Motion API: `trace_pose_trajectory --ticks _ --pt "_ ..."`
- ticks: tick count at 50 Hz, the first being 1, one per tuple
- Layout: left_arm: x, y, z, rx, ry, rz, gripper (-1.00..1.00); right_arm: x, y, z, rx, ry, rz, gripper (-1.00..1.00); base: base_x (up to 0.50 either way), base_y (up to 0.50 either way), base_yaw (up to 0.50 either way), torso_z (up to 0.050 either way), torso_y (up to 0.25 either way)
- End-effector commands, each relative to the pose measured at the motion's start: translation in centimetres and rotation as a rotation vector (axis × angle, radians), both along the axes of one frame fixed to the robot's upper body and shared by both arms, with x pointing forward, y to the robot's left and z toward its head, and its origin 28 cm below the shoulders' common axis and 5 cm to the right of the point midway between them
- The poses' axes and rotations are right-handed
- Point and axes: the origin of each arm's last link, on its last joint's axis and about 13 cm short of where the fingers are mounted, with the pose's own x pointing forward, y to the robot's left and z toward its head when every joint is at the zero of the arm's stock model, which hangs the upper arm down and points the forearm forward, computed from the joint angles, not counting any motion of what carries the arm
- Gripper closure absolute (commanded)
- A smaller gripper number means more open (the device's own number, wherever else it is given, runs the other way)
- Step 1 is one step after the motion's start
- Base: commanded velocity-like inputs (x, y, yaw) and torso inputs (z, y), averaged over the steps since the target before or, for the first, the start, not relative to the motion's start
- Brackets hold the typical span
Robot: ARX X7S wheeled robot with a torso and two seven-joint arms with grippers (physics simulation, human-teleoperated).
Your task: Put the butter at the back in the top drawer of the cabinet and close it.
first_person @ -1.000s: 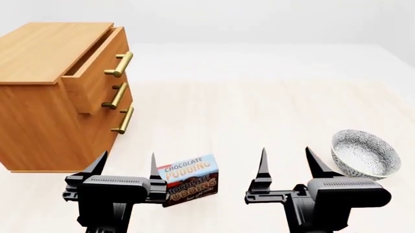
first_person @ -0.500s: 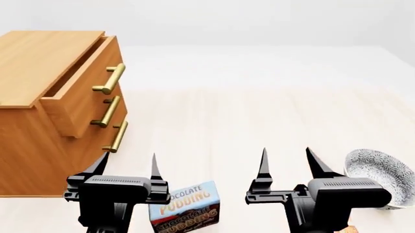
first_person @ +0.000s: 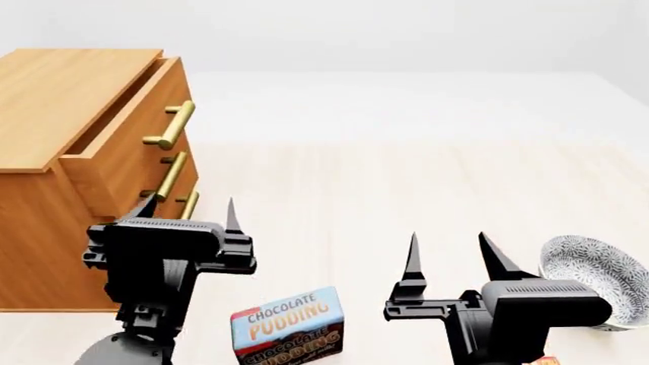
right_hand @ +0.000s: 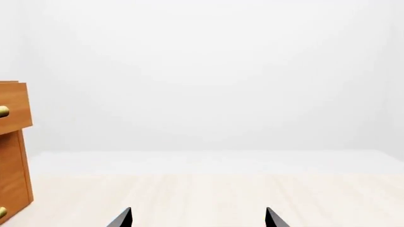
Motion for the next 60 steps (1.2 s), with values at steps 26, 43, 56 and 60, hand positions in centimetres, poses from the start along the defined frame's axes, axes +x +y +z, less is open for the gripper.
trace_pose_trajectory --ticks 26,43,56,60 --pt "18.8 -0.3 26.1 0.106 0.051 0.093 -1.00 -0.6 -0.2 0.3 0.002 -0.006 0.004 -1.00 0.00 0.00 0.00 0.000 0.000" --pt "19.3 -0.4 25.3 0.172 0.166 0.231 -1.00 0.1 -1.0 0.4 0.007 -0.006 -0.018 -1.00 0.00 0.00 0.00 0.000 0.000" --pt "20.1 -0.1 22.8 0.308 0.156 0.437 -1.00 -0.1 -1.0 0.1 0.009 -0.001 -0.009 -1.00 0.00 0.00 0.00 0.000 0.000" --pt "20.1 0.0 22.2 0.332 0.181 0.466 -1.00 -0.1 -1.0 0.0 0.011 0.001 -0.005 -1.00 0.00 0.00 0.00 0.000 0.000"
